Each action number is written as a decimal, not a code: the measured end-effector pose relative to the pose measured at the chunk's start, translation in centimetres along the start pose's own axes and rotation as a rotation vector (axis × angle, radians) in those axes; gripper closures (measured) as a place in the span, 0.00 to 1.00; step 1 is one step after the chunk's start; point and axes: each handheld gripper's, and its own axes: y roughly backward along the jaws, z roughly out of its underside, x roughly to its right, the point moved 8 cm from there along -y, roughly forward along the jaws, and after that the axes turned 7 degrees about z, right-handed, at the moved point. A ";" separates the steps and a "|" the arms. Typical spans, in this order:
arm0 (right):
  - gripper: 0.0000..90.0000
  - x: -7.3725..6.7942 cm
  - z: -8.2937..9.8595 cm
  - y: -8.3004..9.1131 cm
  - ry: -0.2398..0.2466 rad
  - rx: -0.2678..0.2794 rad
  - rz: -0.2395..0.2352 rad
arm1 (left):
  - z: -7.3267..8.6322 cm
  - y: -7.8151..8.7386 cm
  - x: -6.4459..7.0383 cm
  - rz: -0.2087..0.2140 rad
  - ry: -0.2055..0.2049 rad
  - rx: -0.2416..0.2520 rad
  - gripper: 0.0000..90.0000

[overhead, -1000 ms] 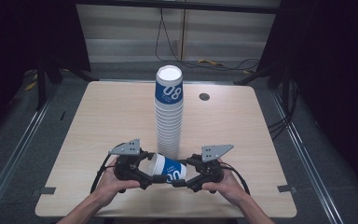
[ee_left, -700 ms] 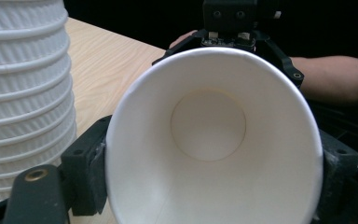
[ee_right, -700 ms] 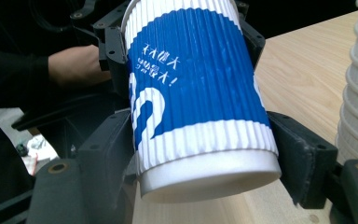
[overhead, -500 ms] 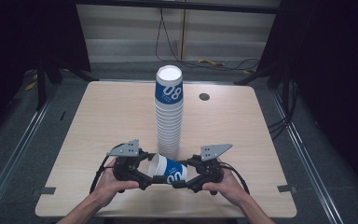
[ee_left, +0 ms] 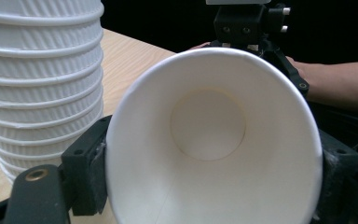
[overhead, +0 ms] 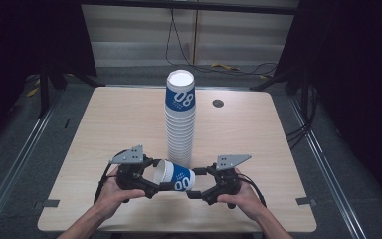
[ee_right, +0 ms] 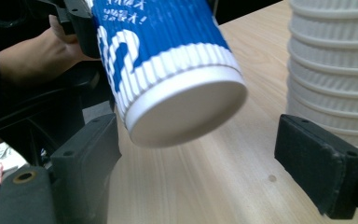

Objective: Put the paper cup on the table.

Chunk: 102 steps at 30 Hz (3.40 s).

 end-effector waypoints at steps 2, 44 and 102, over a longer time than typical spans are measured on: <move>0.16 0.1 0.0 0.2 0.001 -0.005 0.010 | 0.1 0.1 -0.1 -0.012 -0.003 -0.014 0.21; 0.16 4.6 1.0 4.3 -0.042 -0.006 0.296 | 2.1 6.7 -5.1 -0.274 0.102 -0.220 0.21; 0.18 4.8 0.7 4.8 0.004 0.040 0.389 | 2.6 9.6 -15.1 -0.571 0.231 -0.671 0.20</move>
